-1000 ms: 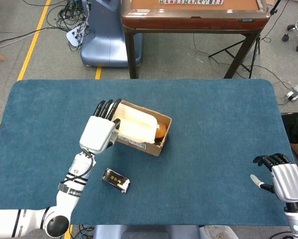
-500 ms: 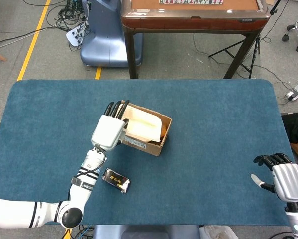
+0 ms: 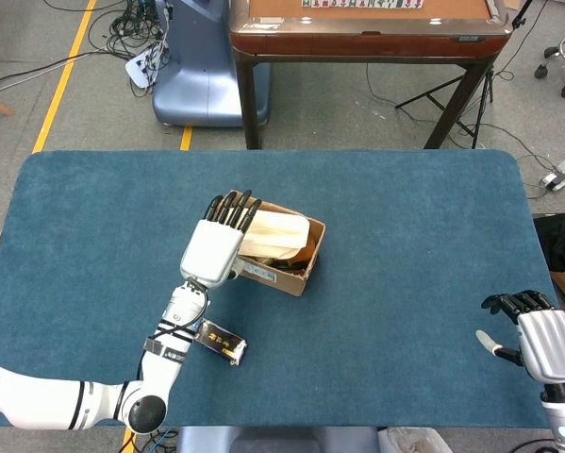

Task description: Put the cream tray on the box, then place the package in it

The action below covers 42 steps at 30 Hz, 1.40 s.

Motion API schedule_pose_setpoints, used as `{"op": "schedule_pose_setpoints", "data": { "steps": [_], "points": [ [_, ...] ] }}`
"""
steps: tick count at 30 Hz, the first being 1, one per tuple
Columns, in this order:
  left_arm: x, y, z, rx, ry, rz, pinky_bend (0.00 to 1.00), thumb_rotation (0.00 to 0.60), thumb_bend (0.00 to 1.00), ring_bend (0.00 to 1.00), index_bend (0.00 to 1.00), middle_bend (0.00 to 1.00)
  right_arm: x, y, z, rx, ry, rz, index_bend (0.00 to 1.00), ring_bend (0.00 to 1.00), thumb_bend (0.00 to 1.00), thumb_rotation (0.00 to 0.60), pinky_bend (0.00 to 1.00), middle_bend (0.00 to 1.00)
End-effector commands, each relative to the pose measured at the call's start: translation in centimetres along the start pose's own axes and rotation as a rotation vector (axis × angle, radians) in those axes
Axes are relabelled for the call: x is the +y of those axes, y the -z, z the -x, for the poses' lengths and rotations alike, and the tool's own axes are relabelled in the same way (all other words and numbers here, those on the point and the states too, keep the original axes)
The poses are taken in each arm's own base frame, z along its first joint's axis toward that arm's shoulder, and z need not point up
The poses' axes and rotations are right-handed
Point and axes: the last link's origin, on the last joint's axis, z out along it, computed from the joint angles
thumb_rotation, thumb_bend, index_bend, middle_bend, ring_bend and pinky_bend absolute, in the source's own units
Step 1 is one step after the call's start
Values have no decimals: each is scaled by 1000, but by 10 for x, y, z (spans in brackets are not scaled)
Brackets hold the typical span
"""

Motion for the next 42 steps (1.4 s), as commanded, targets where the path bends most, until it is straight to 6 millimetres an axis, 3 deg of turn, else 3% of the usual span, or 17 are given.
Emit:
{"op": "schedule_pose_setpoints", "data": {
  "steps": [1, 12, 17, 22, 31, 42],
  "points": [
    [-4, 6, -3, 10, -4, 5, 92, 600, 134, 0, 0, 0, 0, 0, 0, 2, -1, 0, 465, 446, 163, 600, 360, 524],
    [-40, 62, -18, 31, 8, 11, 93, 600, 135, 0, 11, 0, -1, 1, -1, 6, -2, -2, 465, 446, 164, 600, 360, 524],
    [-57, 93, -17, 32, 10, 31, 121, 600, 134, 0, 193, 0, -2, 2, -3, 14, -2, -4, 465, 446, 164, 600, 360, 524],
    [-72, 122, -13, 35, -2, 62, 122, 600, 134, 0, 251, 0, 0, 4, -9, 37, -4, 6, 465, 446, 164, 600, 360, 524],
    [-95, 160, 14, -33, -48, 141, 114, 600, 134, 0, 291, 0, 2, 5, -15, 58, -5, 23, 465, 446, 164, 600, 360, 524],
    [-99, 178, 50, -87, -60, 262, 71, 600, 134, 0, 271, 0, 5, 7, -21, 73, 1, 40, 465, 446, 164, 600, 360, 524]
  ]
}}
